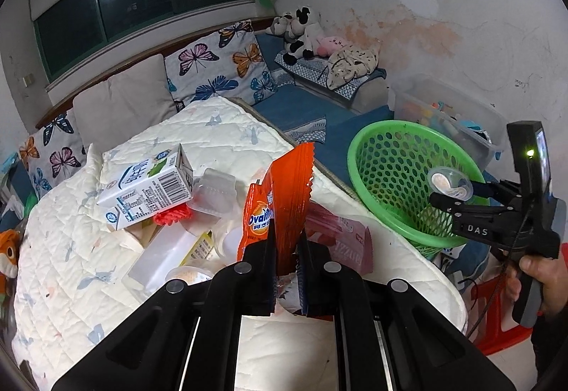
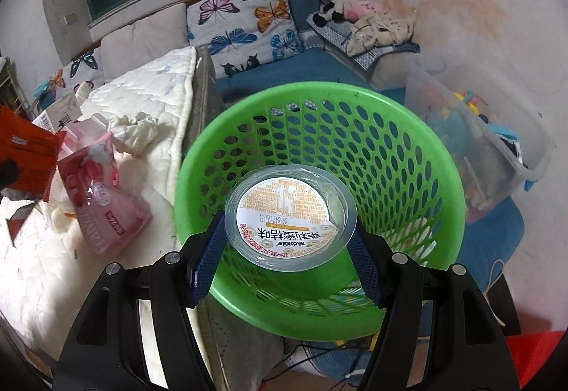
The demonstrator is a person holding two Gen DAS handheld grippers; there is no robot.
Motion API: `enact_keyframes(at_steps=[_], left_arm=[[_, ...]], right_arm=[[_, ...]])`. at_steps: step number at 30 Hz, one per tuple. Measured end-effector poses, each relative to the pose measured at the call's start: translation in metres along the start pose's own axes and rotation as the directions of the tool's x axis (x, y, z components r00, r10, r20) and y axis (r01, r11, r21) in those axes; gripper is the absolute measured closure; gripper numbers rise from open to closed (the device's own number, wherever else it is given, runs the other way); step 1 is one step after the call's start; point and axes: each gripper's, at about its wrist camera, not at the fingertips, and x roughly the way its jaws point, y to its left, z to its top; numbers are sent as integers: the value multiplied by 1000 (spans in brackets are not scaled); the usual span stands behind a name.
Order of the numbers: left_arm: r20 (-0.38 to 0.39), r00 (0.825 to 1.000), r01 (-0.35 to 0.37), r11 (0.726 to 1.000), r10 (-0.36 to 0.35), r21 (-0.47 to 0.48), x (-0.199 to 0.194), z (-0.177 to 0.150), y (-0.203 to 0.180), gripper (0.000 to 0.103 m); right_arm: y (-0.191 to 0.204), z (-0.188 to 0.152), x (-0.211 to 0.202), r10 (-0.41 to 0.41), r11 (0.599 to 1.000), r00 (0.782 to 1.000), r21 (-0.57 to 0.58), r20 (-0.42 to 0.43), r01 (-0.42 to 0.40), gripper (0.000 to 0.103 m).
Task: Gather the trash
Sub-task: 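Carry the Ovaltine wrapper with the left gripper over the green basket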
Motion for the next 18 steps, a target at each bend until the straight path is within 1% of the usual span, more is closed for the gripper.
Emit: enact_keyframes(at_steps=[9,16,18], left_arm=[[21,1000,-4,1000,4,10,-13,2,1,94],[44,999,-14,1000,13,14,-23,7,6,94],[48,999,-15,1000,14,13,-24,8,7,94]], right_arm=[[3,0,6,3,1000,1000,-5,-18,-3,36],[4,1,7,4,1000,1000,-6,-19,-4,27],[5,1,6,2,1000,1000,-8,-17,-2,27]])
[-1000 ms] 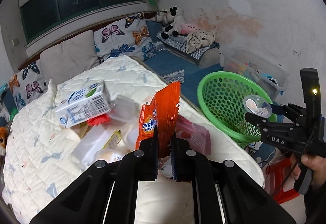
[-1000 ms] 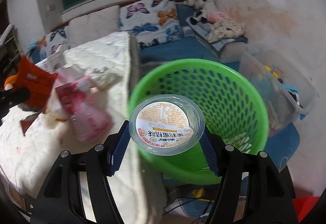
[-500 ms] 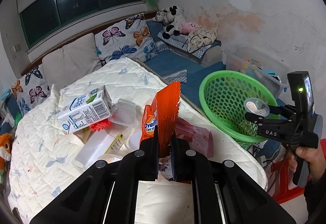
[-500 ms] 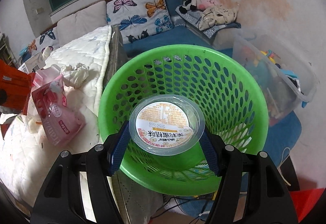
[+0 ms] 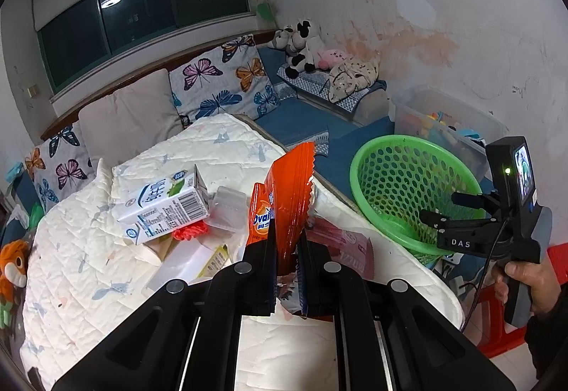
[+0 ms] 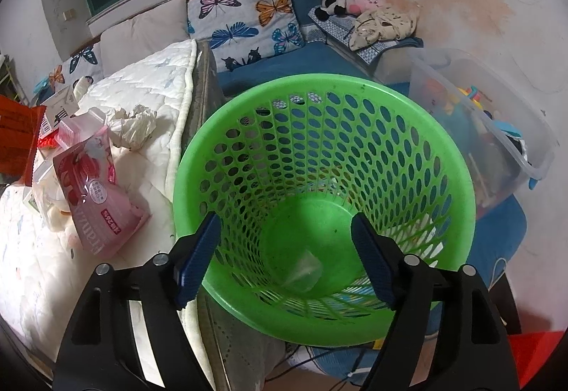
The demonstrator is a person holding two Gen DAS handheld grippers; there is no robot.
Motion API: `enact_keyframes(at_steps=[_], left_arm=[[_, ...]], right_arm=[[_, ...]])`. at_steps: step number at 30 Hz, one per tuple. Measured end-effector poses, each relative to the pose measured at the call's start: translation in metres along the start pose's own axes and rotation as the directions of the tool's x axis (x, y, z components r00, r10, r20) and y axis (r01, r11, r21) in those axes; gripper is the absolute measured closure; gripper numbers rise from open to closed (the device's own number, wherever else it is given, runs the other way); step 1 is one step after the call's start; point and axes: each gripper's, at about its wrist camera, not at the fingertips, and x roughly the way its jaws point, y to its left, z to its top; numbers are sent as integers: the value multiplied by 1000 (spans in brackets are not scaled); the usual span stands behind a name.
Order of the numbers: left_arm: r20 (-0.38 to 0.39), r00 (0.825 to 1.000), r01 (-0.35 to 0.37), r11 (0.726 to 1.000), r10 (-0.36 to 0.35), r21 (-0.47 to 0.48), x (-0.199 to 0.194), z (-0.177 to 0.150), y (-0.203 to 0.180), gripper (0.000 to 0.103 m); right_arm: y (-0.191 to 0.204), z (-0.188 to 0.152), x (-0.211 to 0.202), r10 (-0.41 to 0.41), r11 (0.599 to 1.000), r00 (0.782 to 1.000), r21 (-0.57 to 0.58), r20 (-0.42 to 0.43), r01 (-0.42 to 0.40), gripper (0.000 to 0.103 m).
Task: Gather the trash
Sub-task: 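Carry the Ovaltine wrapper with the left gripper over the green basket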
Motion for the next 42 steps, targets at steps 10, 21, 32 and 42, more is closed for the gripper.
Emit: enact_keyframes(at_steps=[10,21,32,42], left_arm=[[32,999,13,1000,-13,-3,-13,8,2,94],[64,996,59,998,-58,-13,-22,28,-3,94],[46,979,201,980,-200,-5,11,61,-34,94],[-49,962,270,963,-269,19,65,68,-75,94]], right_arm=[[0,-4,-12,-1,1000,1000,-2,21,1,25],[0,-6,-29,10,1000,998,6,55,-11,25],[-9,-11,-45,5,1000,997,24,78,-7,25],[-17,-22,-53,-5,999,997,45,79,2,25]])
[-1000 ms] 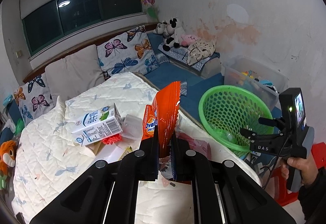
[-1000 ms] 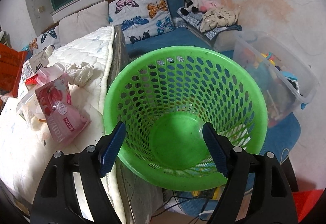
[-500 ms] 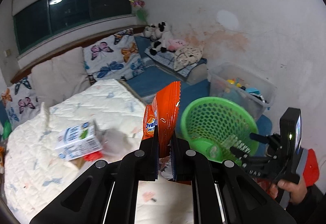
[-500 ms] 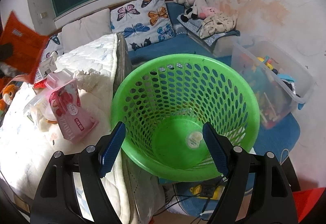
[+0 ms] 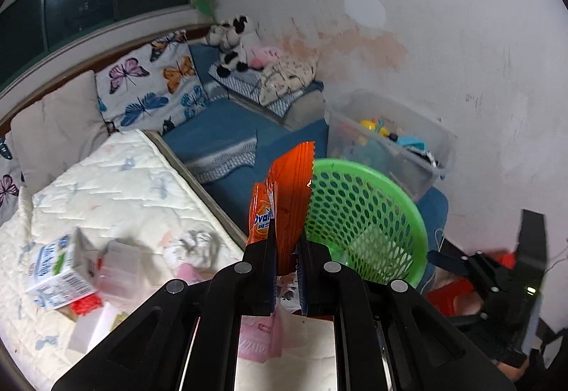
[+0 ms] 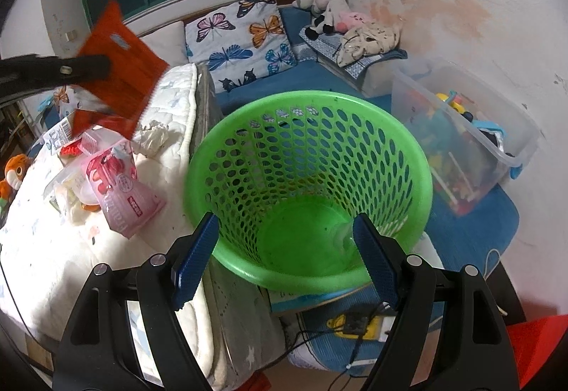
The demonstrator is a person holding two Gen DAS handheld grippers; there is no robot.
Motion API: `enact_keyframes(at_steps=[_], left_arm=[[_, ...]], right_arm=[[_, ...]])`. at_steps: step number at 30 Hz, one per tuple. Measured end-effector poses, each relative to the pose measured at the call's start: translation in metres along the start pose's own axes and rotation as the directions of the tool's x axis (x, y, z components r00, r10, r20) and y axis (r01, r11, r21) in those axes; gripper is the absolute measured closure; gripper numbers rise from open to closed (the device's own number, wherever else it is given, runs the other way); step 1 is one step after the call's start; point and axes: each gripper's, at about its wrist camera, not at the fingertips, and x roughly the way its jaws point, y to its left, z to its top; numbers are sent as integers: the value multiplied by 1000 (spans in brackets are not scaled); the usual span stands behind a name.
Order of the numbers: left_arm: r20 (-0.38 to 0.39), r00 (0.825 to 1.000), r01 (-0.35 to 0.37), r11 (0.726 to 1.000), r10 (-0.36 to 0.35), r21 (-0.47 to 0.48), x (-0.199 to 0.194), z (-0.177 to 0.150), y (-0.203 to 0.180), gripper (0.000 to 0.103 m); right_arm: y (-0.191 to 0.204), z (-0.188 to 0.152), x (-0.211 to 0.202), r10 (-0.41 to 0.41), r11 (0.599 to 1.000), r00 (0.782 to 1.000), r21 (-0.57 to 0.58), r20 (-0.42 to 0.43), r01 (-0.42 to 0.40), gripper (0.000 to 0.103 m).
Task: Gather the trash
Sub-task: 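Carry the Ovaltine wrapper with the left gripper over the green basket, then open the left gripper to drop the wrapper into the basket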
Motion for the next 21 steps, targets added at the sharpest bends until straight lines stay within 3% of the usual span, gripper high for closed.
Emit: enact_keyframes(at_steps=[10,21], left_arm=[[-81,996,44,999,-42,20,49,0,-24,94],[-129,991,33,998,-27,49,87,-5,-39,90]], right_arm=[[-10,-10,0,-7,1000,1000,24,-13,8,25],[-20,-19,0,-11,999,1000,50,-25,12,25]])
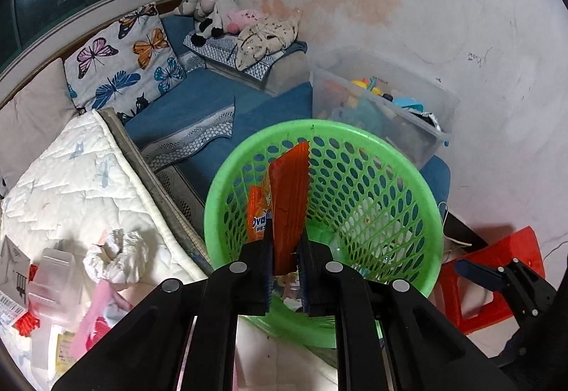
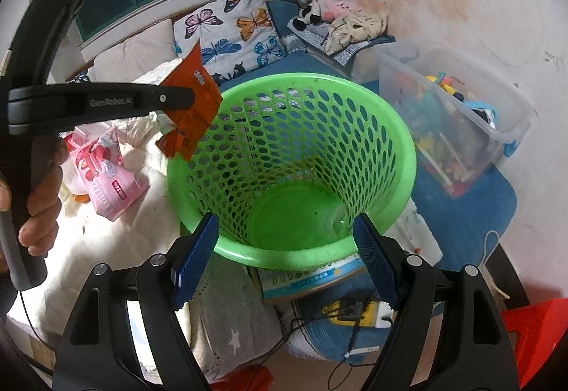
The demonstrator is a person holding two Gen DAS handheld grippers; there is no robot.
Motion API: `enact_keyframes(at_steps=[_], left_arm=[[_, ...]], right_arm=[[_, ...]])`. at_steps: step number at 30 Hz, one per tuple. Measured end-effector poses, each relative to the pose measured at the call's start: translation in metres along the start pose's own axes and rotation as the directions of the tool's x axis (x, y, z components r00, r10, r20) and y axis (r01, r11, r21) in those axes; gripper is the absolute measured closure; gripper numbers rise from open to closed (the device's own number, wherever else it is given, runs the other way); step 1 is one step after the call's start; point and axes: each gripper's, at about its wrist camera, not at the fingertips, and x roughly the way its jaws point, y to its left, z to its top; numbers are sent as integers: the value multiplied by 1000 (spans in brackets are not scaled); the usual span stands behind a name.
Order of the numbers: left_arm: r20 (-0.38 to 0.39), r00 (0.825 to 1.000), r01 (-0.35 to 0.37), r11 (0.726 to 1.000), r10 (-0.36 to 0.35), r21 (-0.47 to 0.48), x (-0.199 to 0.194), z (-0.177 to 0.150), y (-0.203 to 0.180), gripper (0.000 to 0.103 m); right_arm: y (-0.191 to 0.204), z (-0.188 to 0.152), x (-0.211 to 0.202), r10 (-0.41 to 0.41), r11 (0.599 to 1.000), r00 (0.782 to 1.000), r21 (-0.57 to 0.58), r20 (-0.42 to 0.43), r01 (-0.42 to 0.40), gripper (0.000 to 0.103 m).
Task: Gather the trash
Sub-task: 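Open the left gripper to drop the wrapper into the basket, then move the right gripper back to the bed toward the pink snack bag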
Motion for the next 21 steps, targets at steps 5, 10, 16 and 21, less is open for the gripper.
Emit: enact_keyframes(at_steps=[5,10,16,21], left_arm=[[-10,1000,-22,1000,22,-1,8,-3,-2,56],[0,1000,-29,1000,29,8,6,-5,-2,44],[26,998,-53,999,53,7,-7,-10,2,40],[66,994,-89,996,89,-3,-29,-16,9,38]], right_arm=[[-2,-2,0,-4,1000,1000,8,-3,4,25],[0,-2,0,0,1000,1000,5,-5,0,25],[6,-1,-4,6,1000,1000,-9,2,-6,25],[17,1,-10,11,1000,1000,-29,17,-11,18]])
